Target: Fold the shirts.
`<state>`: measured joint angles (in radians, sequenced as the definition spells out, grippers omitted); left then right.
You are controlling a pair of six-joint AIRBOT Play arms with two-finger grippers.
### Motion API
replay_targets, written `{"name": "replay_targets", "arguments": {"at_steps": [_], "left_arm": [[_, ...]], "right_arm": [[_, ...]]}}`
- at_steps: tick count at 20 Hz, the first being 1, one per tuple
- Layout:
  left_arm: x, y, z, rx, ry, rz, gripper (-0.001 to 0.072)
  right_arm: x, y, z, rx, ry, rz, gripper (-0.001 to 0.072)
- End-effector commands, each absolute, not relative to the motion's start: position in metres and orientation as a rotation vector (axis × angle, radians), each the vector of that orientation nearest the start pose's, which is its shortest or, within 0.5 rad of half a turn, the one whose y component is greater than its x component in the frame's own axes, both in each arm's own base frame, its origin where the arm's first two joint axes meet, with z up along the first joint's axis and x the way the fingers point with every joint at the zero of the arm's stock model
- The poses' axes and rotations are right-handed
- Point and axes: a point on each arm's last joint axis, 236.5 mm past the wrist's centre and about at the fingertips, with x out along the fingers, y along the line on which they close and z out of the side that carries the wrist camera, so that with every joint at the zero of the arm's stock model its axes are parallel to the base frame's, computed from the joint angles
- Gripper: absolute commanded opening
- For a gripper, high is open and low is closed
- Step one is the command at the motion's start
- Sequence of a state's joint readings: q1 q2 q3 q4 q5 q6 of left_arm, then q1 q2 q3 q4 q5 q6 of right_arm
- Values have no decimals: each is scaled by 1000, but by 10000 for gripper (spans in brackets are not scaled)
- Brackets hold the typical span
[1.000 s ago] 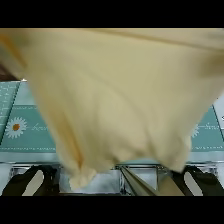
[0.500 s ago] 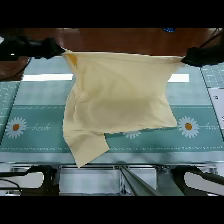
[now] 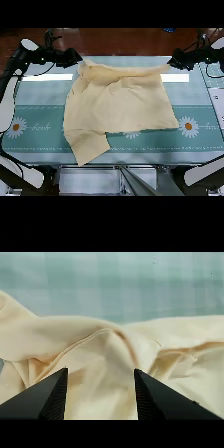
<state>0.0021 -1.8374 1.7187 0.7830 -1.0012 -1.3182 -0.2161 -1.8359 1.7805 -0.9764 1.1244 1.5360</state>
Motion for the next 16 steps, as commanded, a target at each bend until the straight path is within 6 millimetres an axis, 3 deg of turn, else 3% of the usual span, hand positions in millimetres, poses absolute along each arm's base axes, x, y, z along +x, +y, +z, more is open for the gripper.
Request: {"name": "replay_targets", "arguments": {"at_steps": [1,4,6,7,10,14,16], "left_arm": [[532,-124,14,-546,1176,-474,510],[459,-47,1,-525,1506,-333,509],[411,-20,1,-554,1656,-286,509],[396,-14,2,-568,1667,-259,509],[337,0,-15,-551,1608,-144,510],[225,-26,-58,-754,1652,-111,509],[196,-36,-69,-919,1637,-73,509]], "right_arm": [[548,-30,15,754,1126,114,417],[499,-89,32,649,1208,56,415],[459,-113,33,601,1281,10,411],[440,-113,28,608,1302,1,411],[394,-86,-8,680,1295,0,411],[332,2,-45,839,1268,194,410],[316,20,-51,886,1230,209,410]]}}
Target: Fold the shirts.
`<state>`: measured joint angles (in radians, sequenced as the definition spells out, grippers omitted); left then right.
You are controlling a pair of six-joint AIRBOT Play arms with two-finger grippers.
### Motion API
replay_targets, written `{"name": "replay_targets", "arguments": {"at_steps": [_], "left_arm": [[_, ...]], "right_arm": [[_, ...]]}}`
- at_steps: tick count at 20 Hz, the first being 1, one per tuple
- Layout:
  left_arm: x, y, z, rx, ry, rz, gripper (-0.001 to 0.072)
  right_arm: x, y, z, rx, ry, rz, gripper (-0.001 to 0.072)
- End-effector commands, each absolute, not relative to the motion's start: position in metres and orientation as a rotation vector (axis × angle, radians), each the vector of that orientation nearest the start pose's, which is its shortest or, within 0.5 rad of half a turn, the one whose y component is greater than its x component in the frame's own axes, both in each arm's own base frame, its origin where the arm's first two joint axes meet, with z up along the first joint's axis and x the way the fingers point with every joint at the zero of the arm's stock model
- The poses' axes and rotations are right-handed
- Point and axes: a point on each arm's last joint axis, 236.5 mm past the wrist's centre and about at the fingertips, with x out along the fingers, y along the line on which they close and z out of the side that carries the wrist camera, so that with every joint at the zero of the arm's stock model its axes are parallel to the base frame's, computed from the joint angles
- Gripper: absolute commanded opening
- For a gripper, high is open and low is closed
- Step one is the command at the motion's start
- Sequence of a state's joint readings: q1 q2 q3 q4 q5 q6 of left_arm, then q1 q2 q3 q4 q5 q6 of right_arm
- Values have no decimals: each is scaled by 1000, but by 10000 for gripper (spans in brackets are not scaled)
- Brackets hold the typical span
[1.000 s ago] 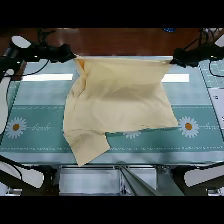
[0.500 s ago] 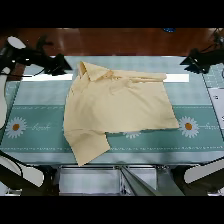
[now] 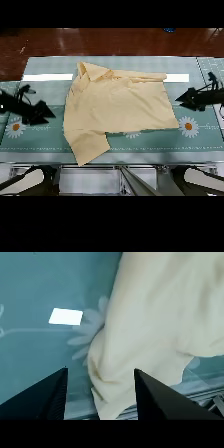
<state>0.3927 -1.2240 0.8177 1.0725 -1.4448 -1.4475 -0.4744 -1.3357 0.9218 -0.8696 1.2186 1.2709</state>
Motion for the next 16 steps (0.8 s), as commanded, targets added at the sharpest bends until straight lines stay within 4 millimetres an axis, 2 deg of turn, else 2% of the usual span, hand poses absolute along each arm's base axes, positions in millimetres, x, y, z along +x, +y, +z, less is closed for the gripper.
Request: {"name": "replay_targets", "arguments": {"at_steps": [1,3,7,10,15,16], "left_arm": [[194,-40,-71,-999,1595,-53,509],[198,-50,-71,-1145,1504,-40,509],[190,-74,-88,-1197,1501,-36,509],[206,-82,-98,-1258,1412,1,509],[241,-78,-98,-1229,1254,6,500],[243,-82,-97,-1215,1248,-10,346]], "right_arm": [[309,22,-53,885,1220,197,410],[305,23,-49,872,1197,189,410],[305,30,-35,882,1175,224,410],[299,35,-34,889,1198,249,410],[301,31,-34,899,1190,227,411],[302,25,-34,913,1182,209,410]]}}
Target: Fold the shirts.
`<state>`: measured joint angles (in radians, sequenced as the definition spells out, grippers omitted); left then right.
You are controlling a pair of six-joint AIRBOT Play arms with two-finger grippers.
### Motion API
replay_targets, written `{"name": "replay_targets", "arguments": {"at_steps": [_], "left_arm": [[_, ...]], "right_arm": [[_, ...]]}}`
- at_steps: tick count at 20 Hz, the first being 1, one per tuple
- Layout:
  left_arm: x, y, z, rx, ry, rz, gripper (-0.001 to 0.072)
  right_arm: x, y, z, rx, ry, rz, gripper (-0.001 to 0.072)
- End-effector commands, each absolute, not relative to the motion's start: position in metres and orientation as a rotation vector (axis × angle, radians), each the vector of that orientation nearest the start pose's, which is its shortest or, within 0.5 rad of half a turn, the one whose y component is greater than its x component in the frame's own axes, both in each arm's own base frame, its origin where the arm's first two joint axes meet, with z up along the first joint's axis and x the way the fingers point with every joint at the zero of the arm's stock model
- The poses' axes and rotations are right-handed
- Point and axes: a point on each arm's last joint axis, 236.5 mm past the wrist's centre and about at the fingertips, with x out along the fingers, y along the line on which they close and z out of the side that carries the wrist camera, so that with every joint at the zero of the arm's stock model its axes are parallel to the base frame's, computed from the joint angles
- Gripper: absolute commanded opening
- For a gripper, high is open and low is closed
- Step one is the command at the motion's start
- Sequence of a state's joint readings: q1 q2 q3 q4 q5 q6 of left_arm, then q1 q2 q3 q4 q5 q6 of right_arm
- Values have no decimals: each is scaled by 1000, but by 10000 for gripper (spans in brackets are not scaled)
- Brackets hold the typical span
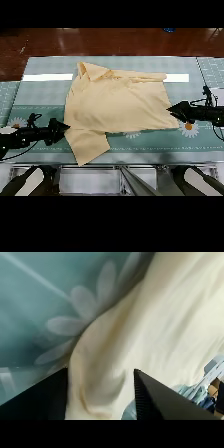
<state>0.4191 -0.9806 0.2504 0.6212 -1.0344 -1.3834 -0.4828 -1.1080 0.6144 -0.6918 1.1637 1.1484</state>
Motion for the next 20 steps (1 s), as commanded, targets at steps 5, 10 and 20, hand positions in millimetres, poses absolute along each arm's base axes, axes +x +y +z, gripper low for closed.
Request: {"name": "replay_targets", "arguments": {"at_steps": [5,10,20], "left_arm": [[254,-93,-78,-1178,1208,-134,22],[258,-92,-76,-1173,1199,-136,21],[258,-96,-74,-1141,1199,-163,22]], "right_arm": [[247,-47,-73,865,1347,-77,410],[215,-39,-93,957,1465,-165,410],[298,16,-108,1048,1351,41,208]]}}
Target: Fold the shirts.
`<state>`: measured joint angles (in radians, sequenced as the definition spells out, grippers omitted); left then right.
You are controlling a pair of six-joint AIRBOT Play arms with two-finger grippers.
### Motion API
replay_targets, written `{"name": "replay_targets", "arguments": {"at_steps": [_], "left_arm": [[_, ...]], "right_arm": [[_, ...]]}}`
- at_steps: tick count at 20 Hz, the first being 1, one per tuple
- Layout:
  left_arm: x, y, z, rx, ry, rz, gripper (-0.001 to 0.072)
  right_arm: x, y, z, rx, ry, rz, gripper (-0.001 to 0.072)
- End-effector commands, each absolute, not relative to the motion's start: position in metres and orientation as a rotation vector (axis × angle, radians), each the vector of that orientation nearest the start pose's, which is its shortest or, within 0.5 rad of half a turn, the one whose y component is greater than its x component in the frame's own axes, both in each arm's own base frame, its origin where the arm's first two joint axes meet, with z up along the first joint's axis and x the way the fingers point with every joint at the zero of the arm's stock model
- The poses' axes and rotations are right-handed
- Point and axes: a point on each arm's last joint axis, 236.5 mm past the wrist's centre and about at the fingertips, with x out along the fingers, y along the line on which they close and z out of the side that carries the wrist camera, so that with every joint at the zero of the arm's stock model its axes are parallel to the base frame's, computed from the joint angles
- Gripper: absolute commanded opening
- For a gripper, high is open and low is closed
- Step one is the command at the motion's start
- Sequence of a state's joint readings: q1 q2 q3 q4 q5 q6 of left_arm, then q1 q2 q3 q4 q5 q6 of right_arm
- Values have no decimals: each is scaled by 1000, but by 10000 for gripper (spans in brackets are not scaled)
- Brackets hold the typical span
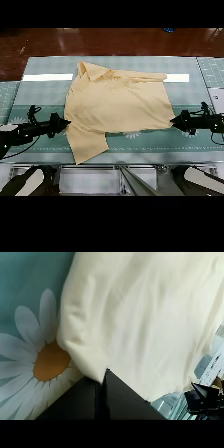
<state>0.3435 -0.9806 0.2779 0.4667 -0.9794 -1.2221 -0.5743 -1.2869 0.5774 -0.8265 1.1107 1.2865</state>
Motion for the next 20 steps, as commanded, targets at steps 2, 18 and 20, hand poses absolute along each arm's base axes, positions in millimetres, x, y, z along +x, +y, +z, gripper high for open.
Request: {"name": "replay_targets", "arguments": {"at_steps": [2,18,20], "left_arm": [[277,-89,-58,-1113,1148,-182,21],[259,-63,497,-122,70,-322,20],[224,-52,492,-45,81,-212,20]], "right_arm": [[328,33,-78,952,1299,190,19],[249,29,484,7,137,148,19],[213,29,491,-8,96,92,19]]}}
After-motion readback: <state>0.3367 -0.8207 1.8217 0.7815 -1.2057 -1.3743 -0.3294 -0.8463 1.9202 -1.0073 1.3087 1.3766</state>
